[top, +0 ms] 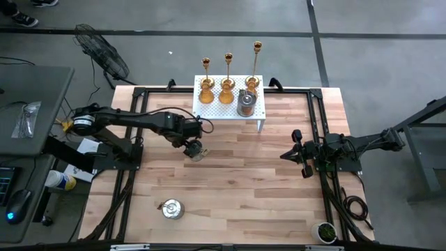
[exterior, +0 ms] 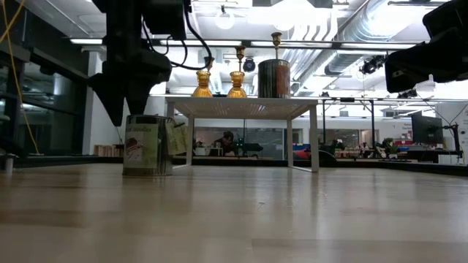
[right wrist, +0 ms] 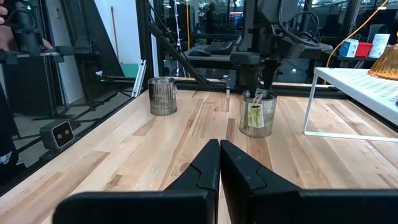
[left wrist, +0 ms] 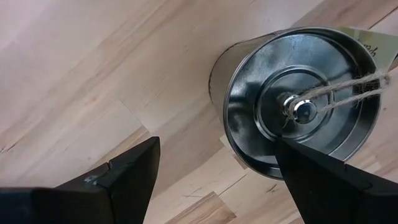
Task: Pick & Place candle stick holders
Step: Put the top silver scented candle on the shelf aligned with the other silver scented candle
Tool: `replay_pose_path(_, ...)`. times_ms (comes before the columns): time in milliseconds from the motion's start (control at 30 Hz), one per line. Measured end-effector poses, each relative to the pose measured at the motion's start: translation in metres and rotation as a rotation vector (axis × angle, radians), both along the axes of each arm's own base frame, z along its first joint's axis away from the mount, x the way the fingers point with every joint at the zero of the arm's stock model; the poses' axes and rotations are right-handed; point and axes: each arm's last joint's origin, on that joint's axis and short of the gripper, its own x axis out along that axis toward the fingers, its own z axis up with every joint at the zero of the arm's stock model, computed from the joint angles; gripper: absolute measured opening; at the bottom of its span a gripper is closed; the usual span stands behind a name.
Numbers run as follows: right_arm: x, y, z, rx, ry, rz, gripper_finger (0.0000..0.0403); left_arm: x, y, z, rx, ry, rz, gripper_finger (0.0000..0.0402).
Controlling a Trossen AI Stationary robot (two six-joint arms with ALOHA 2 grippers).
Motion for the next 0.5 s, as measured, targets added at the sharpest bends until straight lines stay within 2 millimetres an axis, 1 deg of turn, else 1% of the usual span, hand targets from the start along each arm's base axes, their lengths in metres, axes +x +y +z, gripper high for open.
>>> replay_pose_path(267, 0.0000, 0.0000, 0.0000, 0.000, 0.000, 0.000, 0.0004, 0.0033, -0.0007, -0.0083, -0.050, 0.037, -0.002, 0.0308)
replay_pose_path(367, 0.0000, 0.0000, 0.0001, 0.000, 0.000, 0.000, 0.0005, 0.0032, 0.0009, -0.0090, -0.086, 0.038, 0.007, 0.0290)
replay_pose_path(500, 0.0000, 0.0000, 0.0001, 0.000, 0.000, 0.000, 0.0004, 0.0033, 0.0016, -0.0094, -0.112, 0.036, 0.030, 0.0255)
